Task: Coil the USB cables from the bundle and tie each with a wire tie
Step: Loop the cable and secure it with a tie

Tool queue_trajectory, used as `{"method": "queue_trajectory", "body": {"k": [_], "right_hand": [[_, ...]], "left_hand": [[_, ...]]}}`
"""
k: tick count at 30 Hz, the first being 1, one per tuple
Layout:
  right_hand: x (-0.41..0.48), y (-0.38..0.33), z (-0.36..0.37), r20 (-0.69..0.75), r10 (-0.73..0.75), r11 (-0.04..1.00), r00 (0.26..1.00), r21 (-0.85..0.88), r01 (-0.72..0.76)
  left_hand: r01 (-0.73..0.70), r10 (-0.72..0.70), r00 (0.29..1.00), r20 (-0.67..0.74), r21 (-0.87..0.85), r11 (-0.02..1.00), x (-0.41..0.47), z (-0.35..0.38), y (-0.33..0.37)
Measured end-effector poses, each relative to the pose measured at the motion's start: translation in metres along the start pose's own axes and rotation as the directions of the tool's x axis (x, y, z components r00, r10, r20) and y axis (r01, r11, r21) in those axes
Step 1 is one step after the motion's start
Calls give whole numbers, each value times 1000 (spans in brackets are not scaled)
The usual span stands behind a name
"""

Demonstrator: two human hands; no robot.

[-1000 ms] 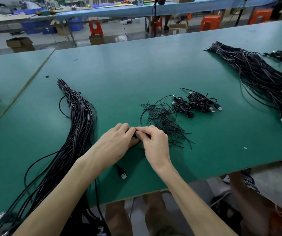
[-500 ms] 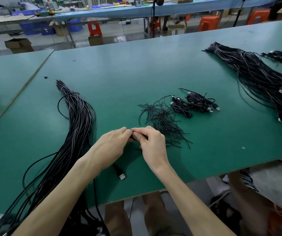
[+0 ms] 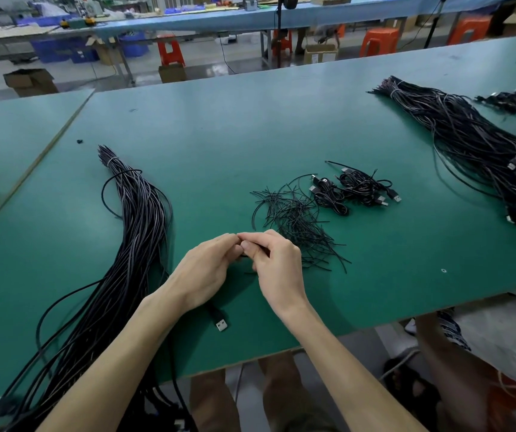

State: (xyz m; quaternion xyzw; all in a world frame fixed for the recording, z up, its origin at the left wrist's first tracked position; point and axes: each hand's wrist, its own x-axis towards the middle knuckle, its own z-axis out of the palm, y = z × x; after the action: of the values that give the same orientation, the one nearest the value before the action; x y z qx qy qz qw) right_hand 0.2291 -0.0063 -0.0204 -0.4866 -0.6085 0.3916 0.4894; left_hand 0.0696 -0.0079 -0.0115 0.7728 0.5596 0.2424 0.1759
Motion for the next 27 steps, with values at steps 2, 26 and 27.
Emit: {"method": "queue_trajectory", "body": {"k": [2,26,27], "right_hand": [[0,0,0,3,3,1000,1000,2,-3],[63,-18,-6,16,31,743,999,-669,-12],[68,-17,-3,47,59,680,997,-733,-6]], "left_hand": [[3,-4,1000,-17,-12,1000,0,1,1],[221,-163,957,-239,244,944,0,6,-1],[225,-166,957,-237,251,941,1,6,0]]}}
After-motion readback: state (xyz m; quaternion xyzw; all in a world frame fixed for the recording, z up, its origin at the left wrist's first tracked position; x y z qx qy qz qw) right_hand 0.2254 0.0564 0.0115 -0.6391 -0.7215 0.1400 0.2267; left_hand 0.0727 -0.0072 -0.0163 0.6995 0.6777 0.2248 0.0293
